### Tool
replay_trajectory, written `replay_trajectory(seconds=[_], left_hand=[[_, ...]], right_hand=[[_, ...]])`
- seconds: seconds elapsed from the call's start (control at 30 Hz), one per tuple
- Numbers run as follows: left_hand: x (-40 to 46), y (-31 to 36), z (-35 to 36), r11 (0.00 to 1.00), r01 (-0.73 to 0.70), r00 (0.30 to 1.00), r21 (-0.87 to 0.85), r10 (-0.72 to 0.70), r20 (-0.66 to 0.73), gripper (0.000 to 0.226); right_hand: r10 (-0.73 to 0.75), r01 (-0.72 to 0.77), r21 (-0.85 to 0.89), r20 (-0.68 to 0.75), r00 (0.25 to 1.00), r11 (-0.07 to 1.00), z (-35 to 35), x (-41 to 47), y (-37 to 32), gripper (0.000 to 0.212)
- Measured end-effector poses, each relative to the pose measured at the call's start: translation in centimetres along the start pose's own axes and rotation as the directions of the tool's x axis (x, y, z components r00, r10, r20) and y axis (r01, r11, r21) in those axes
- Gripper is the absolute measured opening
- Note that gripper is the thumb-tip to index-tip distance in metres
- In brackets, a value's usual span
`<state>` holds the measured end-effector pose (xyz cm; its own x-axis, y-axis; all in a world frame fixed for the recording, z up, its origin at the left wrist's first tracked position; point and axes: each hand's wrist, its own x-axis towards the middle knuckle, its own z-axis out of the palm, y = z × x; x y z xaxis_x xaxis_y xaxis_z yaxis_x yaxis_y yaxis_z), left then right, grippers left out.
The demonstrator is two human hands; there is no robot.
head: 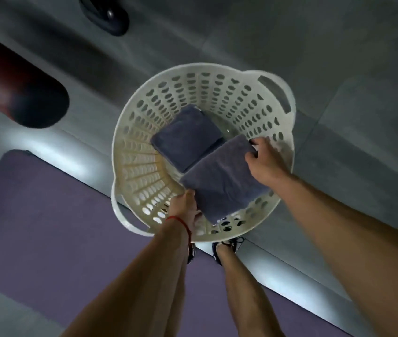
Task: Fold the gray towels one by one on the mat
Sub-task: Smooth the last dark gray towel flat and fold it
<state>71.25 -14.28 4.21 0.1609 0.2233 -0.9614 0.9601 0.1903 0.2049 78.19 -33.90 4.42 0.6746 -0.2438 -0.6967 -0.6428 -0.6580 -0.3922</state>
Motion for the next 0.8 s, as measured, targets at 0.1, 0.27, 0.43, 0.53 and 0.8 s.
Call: replay_trajectory(seconds=[0.1, 0.27, 0.43, 0.53, 0.8], left_hand=[[6.3, -0.5, 1.7, 0.999, 0.022, 0.999, 0.028, -0.021, -0.028, 0.020], [14.3, -1.5, 3.3, 0.991, -0.005, 1.000, 0.134, 0.005, 0.003, 0.022], [19.4, -2.2, 5.0, 0.984, 0.038, 0.994, 0.175, -0.020, -0.103, 0.038], [18.9, -2.3, 5.6, 0.943, -0.033, 0.945, 0.331, 0.137, -0.297, 0.034], [15.7, -3.3, 4.4, -0.365, -0.382, 0.620, 0.849, 0.580, 0.528, 0.079]], right_hand=[[-0.042, 0.045, -0.100, 0.034, 0.999, 0.994, 3.9, 5.3, 2.1, 0.041], [-0.174, 0.191, -0.424, 0.080, 0.982, 0.885, 7.9, 11.2, 4.9, 0.048], [-0.264, 0.252, -0.530, 0.054, 0.963, 0.810, 9.9, 14.0, 6.2, 0.040], [-0.369, 0.328, -0.588, 0.055, 0.928, 0.739, 10.2, 13.8, 6.4, 0.052], [-0.308, 0.564, -0.788, 0.488, 0.817, 0.247, 8.5, 12.7, 6.4, 0.101]])
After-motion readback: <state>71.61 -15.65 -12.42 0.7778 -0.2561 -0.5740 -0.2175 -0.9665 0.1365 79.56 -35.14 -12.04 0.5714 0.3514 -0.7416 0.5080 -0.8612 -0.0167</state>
